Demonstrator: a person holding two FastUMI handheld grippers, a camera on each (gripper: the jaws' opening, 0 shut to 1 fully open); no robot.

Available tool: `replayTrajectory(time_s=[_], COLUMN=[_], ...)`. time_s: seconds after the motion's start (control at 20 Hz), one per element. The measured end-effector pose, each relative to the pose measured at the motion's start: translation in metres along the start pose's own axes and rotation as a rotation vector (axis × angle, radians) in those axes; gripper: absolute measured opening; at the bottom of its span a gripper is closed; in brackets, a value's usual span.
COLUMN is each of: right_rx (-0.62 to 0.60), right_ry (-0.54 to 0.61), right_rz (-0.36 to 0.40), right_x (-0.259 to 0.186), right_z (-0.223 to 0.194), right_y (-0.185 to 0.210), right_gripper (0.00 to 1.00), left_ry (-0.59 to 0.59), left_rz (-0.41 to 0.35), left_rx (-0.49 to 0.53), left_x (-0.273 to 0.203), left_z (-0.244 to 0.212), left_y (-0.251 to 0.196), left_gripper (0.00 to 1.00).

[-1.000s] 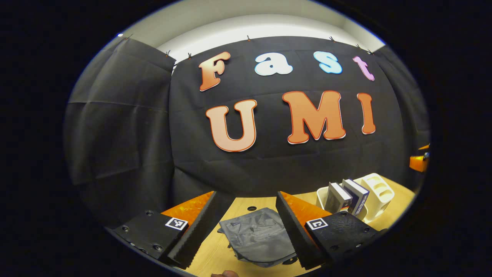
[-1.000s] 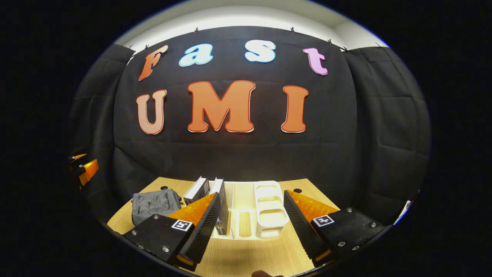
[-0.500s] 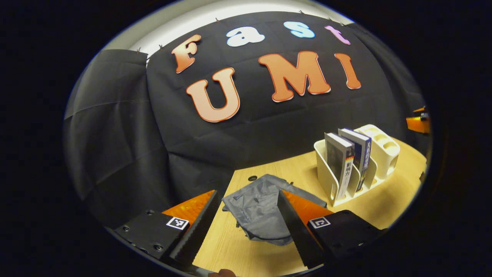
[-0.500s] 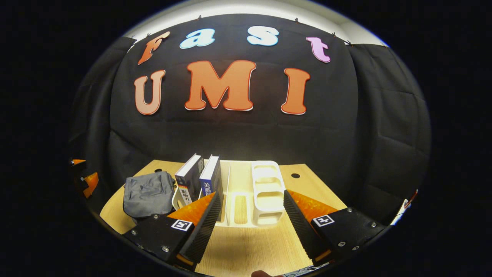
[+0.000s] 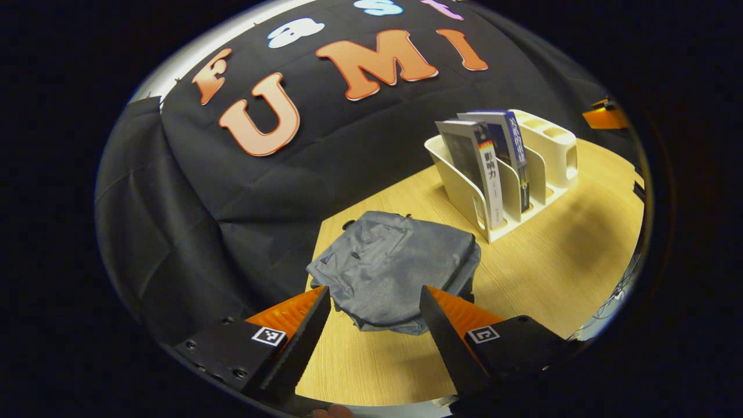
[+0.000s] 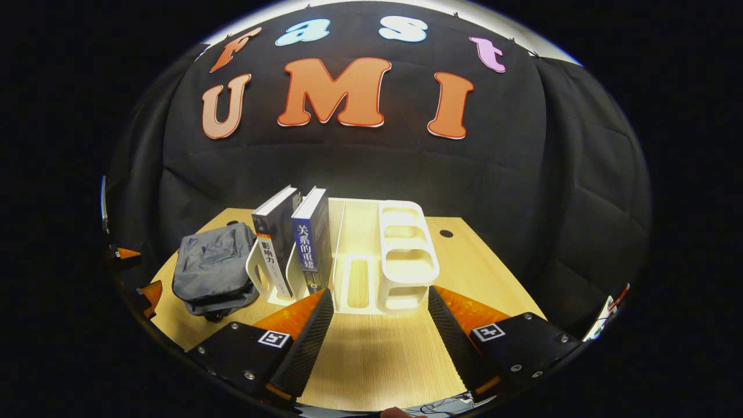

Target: Open the schoolbag, grab two books from the bookshelf and put them into the schoolbag.

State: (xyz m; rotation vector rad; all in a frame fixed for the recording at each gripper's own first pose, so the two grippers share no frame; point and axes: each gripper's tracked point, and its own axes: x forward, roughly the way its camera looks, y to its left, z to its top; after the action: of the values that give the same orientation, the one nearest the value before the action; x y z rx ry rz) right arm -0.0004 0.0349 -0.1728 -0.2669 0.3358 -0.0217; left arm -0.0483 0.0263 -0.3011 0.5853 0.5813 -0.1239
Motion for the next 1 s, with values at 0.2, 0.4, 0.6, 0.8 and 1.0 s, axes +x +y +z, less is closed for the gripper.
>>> replayTrajectory(time_s=[0.2,0.4,0.6,0.8,1.0], right_rx=[-0.014,-0.014,-0.031,-0.053,-0.043], right_ry=[0.052,0.106,0.12,0.135,0.138], right_rz=[-0.014,-0.017,-0.035,-0.053,-0.056], right_x=[0.001,0.003,0.003,-0.002,-0.005], right_z=[-0.024,-0.044,-0.049,-0.052,-0.051], right_y=[-0.002,-0.006,-0.014,-0.025,-0.026], right_gripper=[0.98,0.98,0.98,0.98,0.98], left_ry=[0.023,0.044,0.056,0.111,0.088], left_rz=[-0.047,-0.069,-0.095,-0.115,-0.147], left_rx=[0.103,0.222,0.287,0.332,0.375], left_x=[0.02,0.048,0.076,0.096,0.099], left_z=[-0.016,-0.027,-0.027,-0.031,-0.023], left_y=[-0.023,-0.039,-0.054,-0.061,-0.068], left_gripper=[0.97,0.98,0.98,0.98,0.85])
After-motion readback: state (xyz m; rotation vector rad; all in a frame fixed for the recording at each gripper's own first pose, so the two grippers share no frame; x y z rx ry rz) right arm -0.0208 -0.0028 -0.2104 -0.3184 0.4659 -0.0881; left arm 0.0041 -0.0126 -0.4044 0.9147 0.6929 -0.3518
